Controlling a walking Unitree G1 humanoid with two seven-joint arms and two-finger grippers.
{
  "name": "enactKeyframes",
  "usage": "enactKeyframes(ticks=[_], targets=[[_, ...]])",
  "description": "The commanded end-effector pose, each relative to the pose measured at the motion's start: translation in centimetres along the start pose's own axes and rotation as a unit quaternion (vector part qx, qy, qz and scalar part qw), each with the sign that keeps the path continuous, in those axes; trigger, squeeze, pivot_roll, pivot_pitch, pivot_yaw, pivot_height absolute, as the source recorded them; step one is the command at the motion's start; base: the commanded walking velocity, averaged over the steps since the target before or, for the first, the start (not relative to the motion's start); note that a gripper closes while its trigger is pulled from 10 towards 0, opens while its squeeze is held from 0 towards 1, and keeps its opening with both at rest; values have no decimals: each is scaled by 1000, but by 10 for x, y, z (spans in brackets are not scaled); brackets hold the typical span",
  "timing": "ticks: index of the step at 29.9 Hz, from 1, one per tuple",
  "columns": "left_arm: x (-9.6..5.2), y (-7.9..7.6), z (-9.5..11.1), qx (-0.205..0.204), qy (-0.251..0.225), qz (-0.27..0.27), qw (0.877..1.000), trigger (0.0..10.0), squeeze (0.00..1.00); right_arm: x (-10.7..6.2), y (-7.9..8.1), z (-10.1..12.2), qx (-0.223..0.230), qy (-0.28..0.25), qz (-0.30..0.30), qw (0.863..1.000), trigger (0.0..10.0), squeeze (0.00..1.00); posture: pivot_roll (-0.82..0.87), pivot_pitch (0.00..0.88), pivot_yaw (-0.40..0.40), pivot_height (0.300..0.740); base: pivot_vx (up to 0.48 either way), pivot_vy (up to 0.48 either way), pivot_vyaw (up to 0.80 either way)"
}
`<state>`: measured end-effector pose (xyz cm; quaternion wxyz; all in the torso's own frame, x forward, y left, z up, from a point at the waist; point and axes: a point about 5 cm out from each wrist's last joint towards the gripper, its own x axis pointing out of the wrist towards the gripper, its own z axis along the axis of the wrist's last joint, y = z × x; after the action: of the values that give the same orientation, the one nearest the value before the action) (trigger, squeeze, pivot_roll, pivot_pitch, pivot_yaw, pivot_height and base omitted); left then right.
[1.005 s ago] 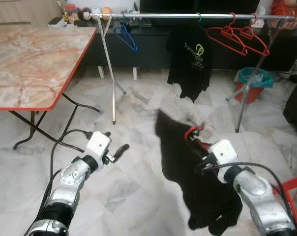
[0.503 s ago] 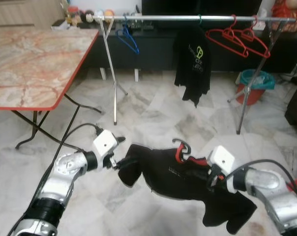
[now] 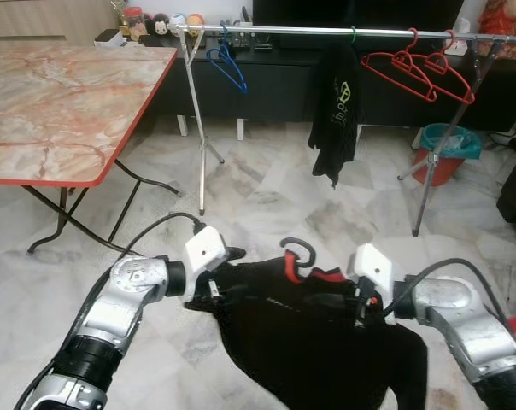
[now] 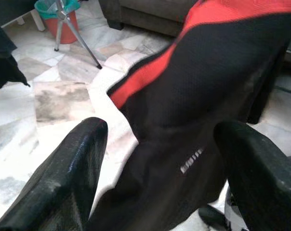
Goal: Hang hanger
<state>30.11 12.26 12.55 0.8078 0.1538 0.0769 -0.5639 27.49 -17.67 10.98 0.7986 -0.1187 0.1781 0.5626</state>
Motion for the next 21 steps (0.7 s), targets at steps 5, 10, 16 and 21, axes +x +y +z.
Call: enactKeyframes(ticks=[5, 10, 16, 21], targets=[[4, -3, 8, 12, -1, -29, 1000, 10000, 0, 4, 2, 14, -19, -23, 33, 999, 10000, 0, 11, 22, -35, 740, 0, 0, 0], [5, -7, 8, 8, 9, -56, 998, 10000, 0, 6, 2, 15, -21, -27, 35, 999, 10000, 0, 12, 22, -31, 740, 0, 0, 0], [6, -11, 9, 7, 9, -72, 997, 10000, 0, 9, 4, 17, -22, -38, 39, 998, 10000, 0, 13, 23, -25, 740, 0, 0, 0], [7, -11, 10, 6, 8, -77, 997, 2471, 0, 11, 4, 19, -23, -45, 41, 998, 10000, 0, 15, 25, -21, 740, 0, 0, 0]])
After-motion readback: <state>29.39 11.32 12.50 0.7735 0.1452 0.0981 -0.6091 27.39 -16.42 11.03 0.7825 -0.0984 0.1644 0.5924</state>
